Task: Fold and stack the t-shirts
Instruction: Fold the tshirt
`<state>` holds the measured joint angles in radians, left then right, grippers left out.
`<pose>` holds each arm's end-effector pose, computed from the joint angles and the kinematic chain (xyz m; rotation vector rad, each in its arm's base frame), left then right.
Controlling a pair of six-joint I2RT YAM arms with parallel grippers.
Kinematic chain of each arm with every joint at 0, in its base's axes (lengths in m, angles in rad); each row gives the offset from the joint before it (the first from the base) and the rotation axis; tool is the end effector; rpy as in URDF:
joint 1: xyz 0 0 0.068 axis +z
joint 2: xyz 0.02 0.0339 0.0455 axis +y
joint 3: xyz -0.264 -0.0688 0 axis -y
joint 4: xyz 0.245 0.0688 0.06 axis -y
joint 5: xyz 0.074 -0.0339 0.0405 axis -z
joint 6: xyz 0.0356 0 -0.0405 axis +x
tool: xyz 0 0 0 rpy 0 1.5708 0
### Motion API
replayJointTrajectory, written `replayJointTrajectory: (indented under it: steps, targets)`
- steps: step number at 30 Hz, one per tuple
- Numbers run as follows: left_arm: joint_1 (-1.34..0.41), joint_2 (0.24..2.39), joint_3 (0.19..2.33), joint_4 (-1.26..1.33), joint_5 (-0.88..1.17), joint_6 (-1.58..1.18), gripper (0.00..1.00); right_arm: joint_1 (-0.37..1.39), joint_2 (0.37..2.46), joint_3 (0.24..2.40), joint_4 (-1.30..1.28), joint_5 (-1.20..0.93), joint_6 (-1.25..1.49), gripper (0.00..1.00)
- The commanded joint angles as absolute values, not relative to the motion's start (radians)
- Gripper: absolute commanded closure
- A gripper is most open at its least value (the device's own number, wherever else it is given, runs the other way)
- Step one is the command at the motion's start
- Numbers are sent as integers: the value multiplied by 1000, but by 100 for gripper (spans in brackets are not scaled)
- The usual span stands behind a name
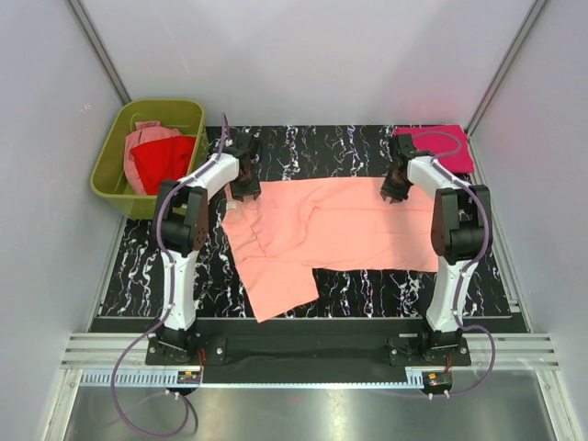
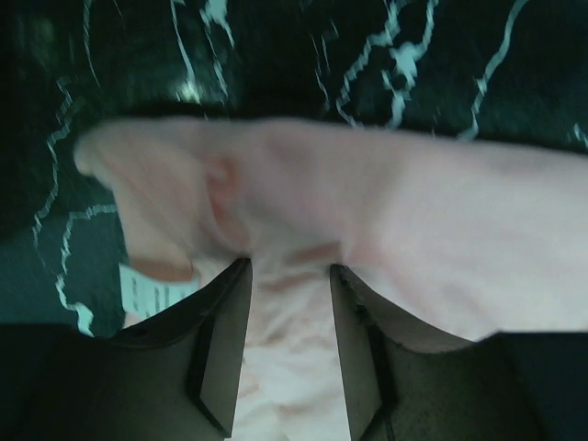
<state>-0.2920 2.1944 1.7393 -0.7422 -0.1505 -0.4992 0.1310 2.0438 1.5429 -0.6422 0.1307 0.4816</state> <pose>0.4425 -0.1274 0.1723 -0.3222 2.7213 -0.0089 0.4262 0.0515 0.1840 0.5078 2.6473 0.0083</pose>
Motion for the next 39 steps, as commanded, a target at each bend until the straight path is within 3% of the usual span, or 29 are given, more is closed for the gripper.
replayJointTrajectory:
  steps: [1, 9, 13, 18, 21, 24, 28, 39]
  targets:
    - [-273, 2249, 1863, -770, -251, -456, 56, 71, 2075, 1562, -660, 270, 462, 71]
    - [-259, 2321, 2020, -798, -265, -394, 51, -43, 2092, 1529, -658, 365, 440, 71]
    - [-265, 2264, 2060, -831, -170, -388, 49, -44, 2083, 1537, -652, 351, 431, 70]
    - [-285, 2039, 1887, -810, -94, -402, 47, -44, 2033, 1532, -640, 275, 446, 69]
    - [-293, 1889, 1654, -708, -69, -428, 48, -44, 2033, 1545, -655, 253, 445, 69]
    - [-293, 1820, 1444, -609, 82, -474, 50, -44, 2023, 1533, -646, 245, 442, 69]
    - [-302, 1842, 1390, -531, 202, -503, 54, -44, 2016, 1519, -643, 247, 439, 69]
    - [-316, 1968, 1388, -442, 155, -554, 61, -44, 1987, 1479, -606, 230, 433, 70]
